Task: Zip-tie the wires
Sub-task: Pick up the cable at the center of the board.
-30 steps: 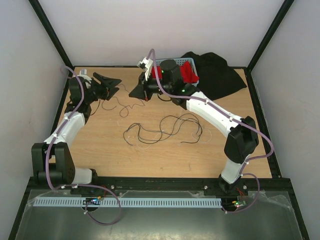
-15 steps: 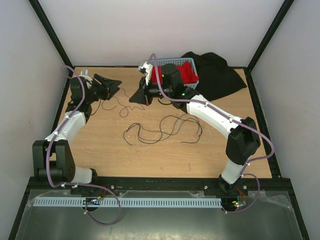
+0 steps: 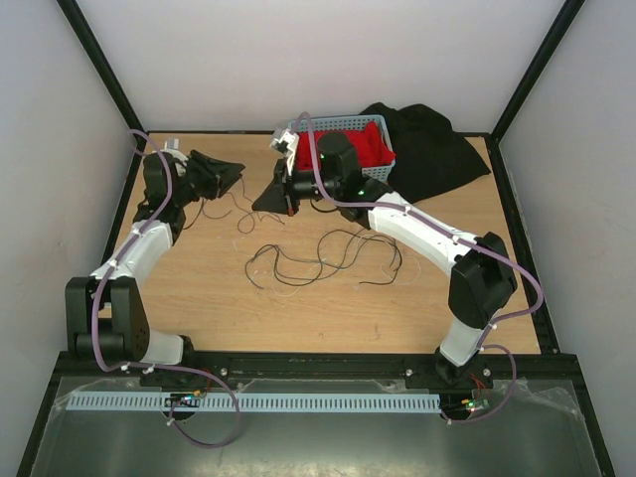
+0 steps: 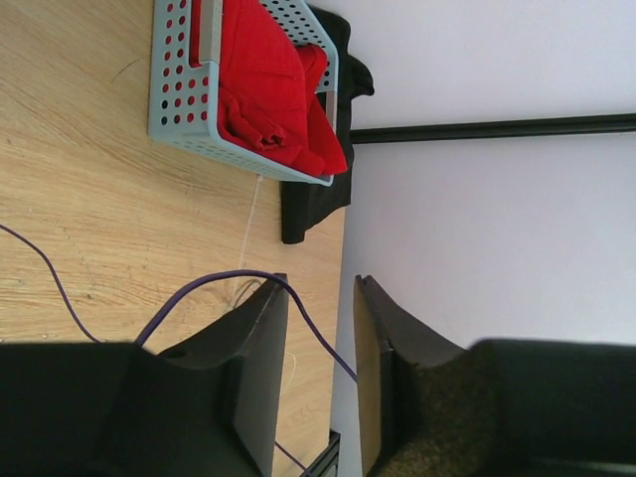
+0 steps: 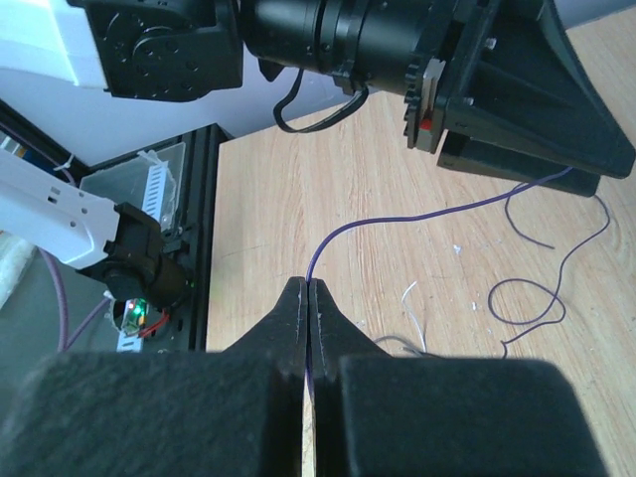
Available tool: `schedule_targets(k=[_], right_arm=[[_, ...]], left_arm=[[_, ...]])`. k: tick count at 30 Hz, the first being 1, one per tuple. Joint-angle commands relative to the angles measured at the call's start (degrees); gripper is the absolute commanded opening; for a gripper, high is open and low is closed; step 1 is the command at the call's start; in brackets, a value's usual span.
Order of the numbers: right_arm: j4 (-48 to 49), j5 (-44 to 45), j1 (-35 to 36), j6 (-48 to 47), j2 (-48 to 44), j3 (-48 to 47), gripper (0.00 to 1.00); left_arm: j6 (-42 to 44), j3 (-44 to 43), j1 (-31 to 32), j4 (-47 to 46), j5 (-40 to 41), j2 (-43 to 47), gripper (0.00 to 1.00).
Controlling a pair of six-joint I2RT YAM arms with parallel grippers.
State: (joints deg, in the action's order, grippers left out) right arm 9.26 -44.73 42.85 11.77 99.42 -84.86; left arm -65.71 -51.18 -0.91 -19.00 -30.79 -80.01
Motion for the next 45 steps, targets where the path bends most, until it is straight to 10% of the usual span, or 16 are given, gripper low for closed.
schedule_targets(k=[1, 10, 24, 34, 45], right_arm=[[2.6, -3.4, 0.6, -0.7, -2.5, 1.3, 0.00], [-4.6, 2.1, 0.6, -5.5, -3.0, 3.0, 0.01], [-14.3, 5.4, 0.5, -8.4, 1.8, -1.9, 0.60], [-21.7, 27.2, 0.3, -0.8, 24.5, -27.0, 0.71], [-26.2, 30.9, 0.5, 7.0, 48.1, -51.3, 0.72]], left_arm=[[0.3, -1.3, 0.1, -2.9, 0.5, -1.0, 0.30], [3.0, -2.6, -1.5, -3.2, 0.6, 0.6, 0.00], [13.0, -7.6, -19.6, 10.4, -3.7, 15.9, 0.00], [15.1, -8.8, -23.2, 16.0, -6.8, 19.1, 0.00], [14.1, -8.1, -23.2, 16.6, -8.2, 19.6, 0.00]])
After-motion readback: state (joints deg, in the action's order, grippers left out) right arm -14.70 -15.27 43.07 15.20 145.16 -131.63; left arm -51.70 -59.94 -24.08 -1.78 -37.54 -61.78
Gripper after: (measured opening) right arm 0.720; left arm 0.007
